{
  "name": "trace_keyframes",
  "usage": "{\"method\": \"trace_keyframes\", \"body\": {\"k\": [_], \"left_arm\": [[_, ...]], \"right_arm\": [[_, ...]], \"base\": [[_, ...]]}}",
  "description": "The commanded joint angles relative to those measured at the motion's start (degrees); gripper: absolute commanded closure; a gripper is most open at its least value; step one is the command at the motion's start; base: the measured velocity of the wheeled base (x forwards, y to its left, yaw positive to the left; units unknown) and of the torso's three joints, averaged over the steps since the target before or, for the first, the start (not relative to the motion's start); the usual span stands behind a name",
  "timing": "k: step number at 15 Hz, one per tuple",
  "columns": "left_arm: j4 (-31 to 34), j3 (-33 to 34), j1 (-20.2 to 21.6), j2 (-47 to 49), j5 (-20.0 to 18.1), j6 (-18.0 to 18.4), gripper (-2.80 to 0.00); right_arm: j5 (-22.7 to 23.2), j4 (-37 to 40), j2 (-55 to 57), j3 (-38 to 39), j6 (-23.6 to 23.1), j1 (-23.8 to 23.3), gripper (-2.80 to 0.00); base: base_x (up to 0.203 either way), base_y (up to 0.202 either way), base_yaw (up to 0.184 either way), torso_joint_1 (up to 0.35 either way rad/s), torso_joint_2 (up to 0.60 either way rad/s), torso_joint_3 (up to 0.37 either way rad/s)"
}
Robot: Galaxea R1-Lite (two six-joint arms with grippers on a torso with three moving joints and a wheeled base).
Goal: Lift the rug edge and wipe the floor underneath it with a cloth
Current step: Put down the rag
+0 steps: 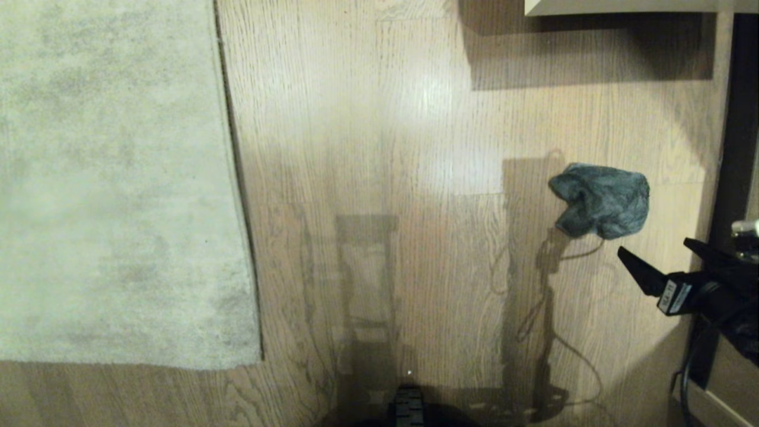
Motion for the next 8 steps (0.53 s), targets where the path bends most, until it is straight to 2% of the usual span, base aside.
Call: {"method": "trace_keyframes", "body": {"k": [1,4,5,7,8], "left_arm": [[0.0,0.0,0.0,0.1,0.0,0.0,0.00],[0.0,0.0,0.0,0.1,0.0,0.0,0.00],[0.0,0.0,0.0,0.1,0.0,0.0,0.00],[0.0,0.0,0.0,0.1,0.0,0.0,0.00],[0.0,0.0,0.0,0.1,0.0,0.0,0.00]], "right_arm": [[0.1,-0.5,-4.6,3.0,0.0,-0.1,-2.80],[0.1,-0.4,-6.9,0.1,-0.3,-0.1,-2.80],[0.1,-0.2,-7.4,-1.0,-1.8,-0.1,-2.80],[0.9,-0.7,-7.6,-1.3,-6.7,0.2,-2.80],[2.8,-0.8,-7.6,-1.2,-10.2,0.7,-2.80]], "base": [[0.000,0.000,0.000,0.000,0.00,0.000],[0.000,0.000,0.000,0.000,0.00,0.000],[0.000,0.000,0.000,0.000,0.00,0.000],[0.000,0.000,0.000,0.000,0.00,0.000],[0.000,0.000,0.000,0.000,0.00,0.000]]}}
